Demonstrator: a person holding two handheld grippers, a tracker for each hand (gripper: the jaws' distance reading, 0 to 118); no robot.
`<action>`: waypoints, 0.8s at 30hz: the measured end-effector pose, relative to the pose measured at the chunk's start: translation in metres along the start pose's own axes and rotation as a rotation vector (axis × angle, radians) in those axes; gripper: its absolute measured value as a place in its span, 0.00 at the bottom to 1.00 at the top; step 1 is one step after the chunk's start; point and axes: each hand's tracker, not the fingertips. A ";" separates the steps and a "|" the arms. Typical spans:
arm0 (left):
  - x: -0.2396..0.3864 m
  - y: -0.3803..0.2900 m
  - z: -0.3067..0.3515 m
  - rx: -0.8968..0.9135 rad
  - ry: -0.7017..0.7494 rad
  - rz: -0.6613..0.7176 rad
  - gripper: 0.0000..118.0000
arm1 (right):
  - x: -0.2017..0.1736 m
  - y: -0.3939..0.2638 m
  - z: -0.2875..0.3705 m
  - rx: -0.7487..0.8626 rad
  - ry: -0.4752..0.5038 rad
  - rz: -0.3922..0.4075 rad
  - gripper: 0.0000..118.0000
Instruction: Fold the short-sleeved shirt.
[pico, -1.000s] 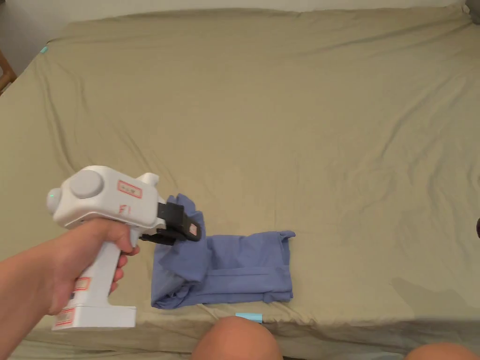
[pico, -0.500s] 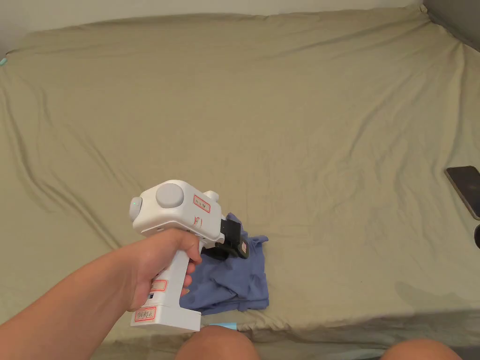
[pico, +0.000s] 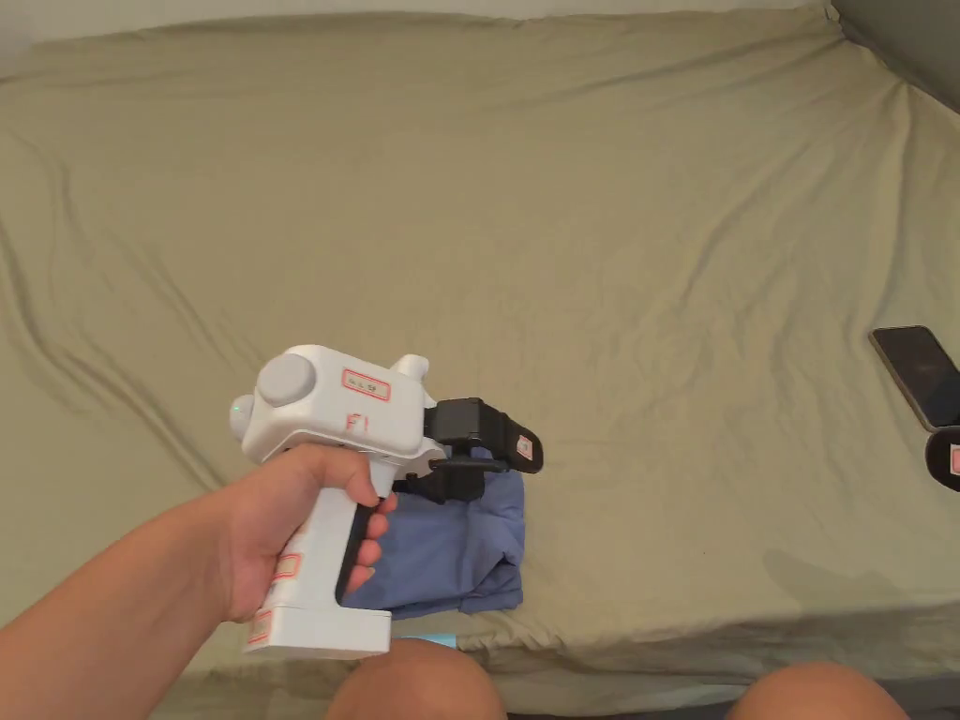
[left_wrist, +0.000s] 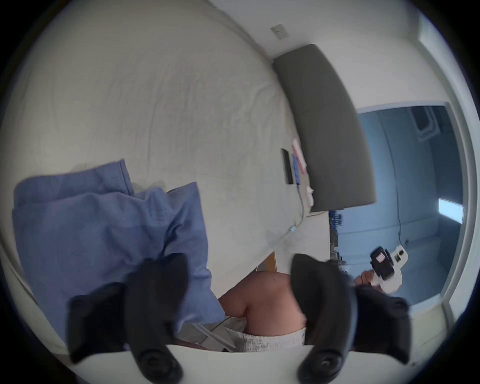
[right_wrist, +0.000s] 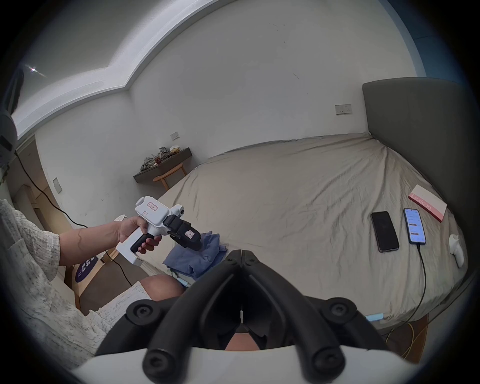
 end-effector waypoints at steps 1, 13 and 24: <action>0.002 -0.002 0.008 0.011 0.021 -0.036 0.37 | -0.002 0.002 0.000 0.002 0.004 0.005 0.00; -0.028 -0.034 0.013 -0.085 -0.025 -0.065 0.00 | -0.018 0.005 -0.003 0.019 0.030 0.032 0.00; -0.030 -0.013 -0.063 -0.200 -0.024 -0.018 0.00 | -0.004 0.002 0.015 0.012 -0.026 0.013 0.00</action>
